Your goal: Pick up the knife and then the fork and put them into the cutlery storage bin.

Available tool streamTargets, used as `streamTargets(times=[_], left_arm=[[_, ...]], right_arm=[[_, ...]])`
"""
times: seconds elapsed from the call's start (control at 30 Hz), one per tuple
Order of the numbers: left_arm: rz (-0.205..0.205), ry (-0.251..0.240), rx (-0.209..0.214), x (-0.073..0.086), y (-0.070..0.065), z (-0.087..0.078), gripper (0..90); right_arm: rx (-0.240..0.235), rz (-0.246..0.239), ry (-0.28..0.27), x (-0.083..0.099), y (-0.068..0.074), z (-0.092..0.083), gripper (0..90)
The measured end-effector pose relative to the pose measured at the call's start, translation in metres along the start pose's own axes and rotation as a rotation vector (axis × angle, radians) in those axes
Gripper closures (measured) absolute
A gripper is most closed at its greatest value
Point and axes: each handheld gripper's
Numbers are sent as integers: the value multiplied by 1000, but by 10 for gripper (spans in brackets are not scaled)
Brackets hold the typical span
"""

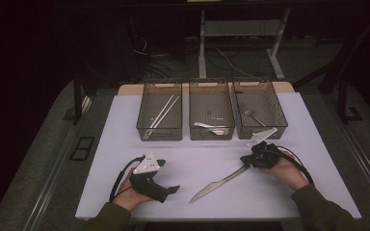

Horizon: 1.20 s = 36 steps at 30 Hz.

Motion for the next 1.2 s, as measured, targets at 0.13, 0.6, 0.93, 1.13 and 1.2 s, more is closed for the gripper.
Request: streamTargets(times=[0.13, 0.6, 0.93, 1.13, 1.2], left_arm=[[0, 0, 0, 0, 0, 0, 0], [-1, -1, 0, 0, 0, 0, 0], [1, -1, -1, -1, 0, -1, 0], [1, -6, 1, -1, -1, -1, 0], [1, -6, 1, -1, -1, -1, 0]], right_arm=[[19, -9, 8, -1, 1, 2, 899], [15, -20, 74, 2, 7, -5, 899], [-4, -31, 106, 10, 16, -15, 899], [-28, -22, 121, 14, 22, -19, 899], [-33, -20, 125, 16, 23, -21, 899]])
Point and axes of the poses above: each handheld gripper's, and its own axes: z roughly forward along the jaws, x roughly out of its underside, y roughly to its left, and after that the axes turned 6 degrees about -y, right-handed
